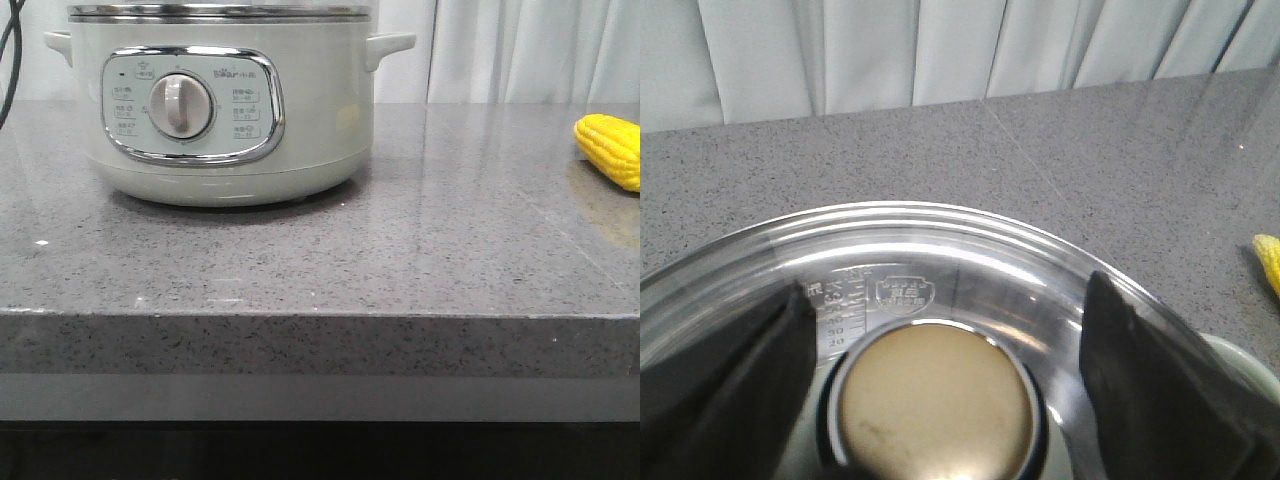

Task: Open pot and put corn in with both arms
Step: 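Lift the glass lid off the cooker with the left gripper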

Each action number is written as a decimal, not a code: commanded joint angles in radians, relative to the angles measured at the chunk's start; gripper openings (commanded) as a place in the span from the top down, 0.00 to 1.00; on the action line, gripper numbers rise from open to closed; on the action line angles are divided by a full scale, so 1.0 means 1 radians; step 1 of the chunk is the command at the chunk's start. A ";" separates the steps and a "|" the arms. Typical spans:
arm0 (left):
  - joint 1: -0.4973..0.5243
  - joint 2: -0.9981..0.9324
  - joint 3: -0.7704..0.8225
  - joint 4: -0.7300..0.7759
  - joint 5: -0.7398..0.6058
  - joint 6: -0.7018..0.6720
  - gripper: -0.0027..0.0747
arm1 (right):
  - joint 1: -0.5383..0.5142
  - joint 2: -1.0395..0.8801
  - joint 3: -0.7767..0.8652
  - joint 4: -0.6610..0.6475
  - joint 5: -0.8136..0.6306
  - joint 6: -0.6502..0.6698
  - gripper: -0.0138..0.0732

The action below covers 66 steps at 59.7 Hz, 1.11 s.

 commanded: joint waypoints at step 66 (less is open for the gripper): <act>0.145 -0.330 -0.218 0.086 0.328 0.000 0.63 | -0.007 0.017 -0.027 -0.015 -0.058 -0.006 0.22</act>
